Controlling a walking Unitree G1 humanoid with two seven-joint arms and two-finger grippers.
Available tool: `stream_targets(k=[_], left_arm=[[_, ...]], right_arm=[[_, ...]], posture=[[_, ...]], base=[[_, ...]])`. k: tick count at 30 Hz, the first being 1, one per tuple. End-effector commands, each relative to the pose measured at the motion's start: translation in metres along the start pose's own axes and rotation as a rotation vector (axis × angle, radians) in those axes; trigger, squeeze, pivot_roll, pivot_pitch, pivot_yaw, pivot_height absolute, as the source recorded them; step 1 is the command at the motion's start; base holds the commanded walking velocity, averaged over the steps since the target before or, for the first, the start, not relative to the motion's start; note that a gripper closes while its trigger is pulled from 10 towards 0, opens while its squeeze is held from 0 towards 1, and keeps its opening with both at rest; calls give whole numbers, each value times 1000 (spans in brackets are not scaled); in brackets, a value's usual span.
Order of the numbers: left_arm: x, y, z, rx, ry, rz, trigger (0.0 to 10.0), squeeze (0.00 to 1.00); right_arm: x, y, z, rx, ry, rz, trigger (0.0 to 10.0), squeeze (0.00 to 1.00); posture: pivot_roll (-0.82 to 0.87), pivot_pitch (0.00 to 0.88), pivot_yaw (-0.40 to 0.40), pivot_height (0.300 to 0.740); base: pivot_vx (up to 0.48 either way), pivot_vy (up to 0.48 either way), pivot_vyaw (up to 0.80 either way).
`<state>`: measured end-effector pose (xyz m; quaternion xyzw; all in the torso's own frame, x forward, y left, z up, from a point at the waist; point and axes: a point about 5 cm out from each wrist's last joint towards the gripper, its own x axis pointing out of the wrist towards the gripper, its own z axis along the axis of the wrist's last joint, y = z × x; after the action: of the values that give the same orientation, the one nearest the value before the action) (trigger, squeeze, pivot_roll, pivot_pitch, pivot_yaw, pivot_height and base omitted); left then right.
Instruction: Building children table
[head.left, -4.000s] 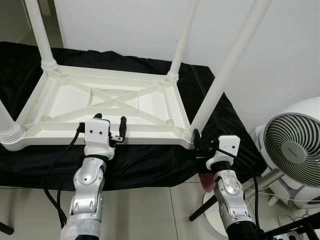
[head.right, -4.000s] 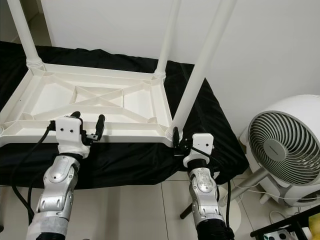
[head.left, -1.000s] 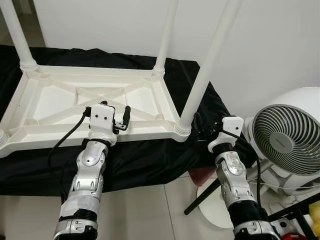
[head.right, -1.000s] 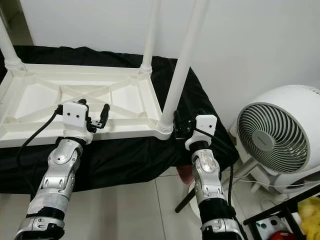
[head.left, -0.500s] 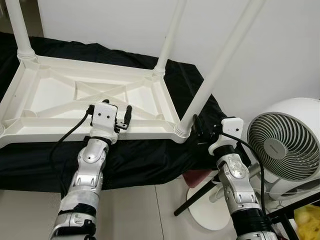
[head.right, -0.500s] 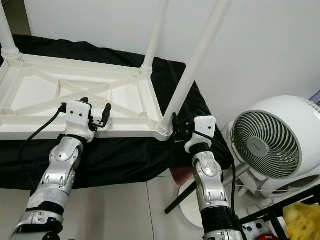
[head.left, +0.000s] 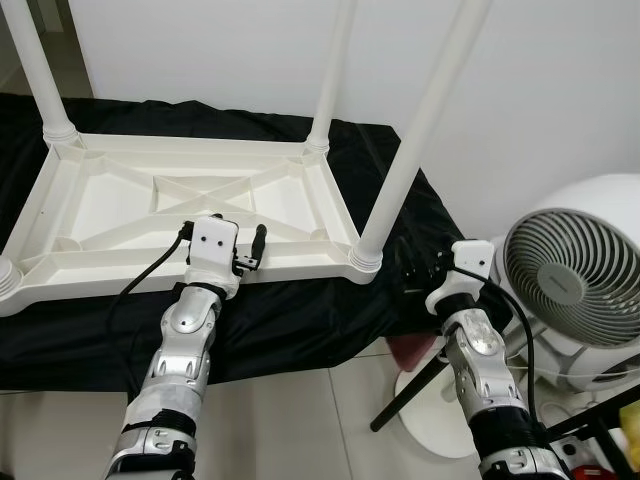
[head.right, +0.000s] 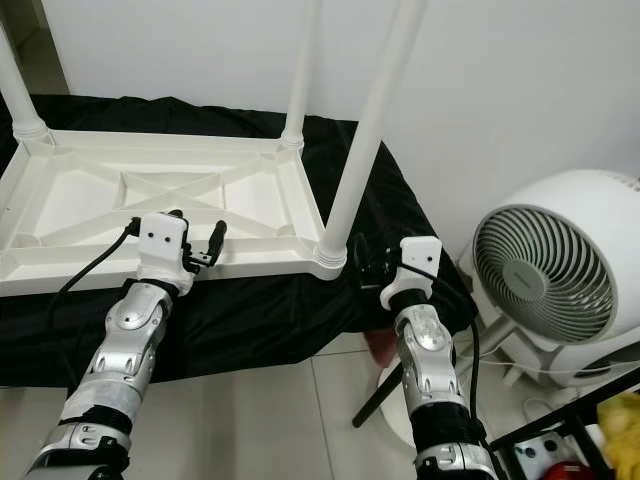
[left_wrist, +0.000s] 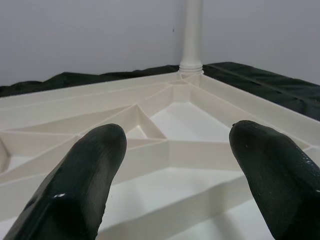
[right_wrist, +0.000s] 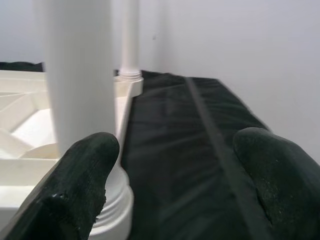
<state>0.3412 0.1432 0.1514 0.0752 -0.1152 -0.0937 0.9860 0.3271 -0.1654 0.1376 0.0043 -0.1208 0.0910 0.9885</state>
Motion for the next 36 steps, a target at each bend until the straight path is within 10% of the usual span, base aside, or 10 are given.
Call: stream_targets(k=[1, 36], left_arm=[[3, -4, -2, -5, 12, 59, 10000, 0], [19, -19, 7, -9, 2, -30, 10000, 0]], right_arm=[[5, 1, 1, 16, -9, 31, 10000, 0], [11, 15, -2, 9, -53, -22, 10000, 0]], posture=[[-140, 0, -70, 740], [-46, 0, -118, 740]], base=[[0, 0, 0], [0, 0, 0]])
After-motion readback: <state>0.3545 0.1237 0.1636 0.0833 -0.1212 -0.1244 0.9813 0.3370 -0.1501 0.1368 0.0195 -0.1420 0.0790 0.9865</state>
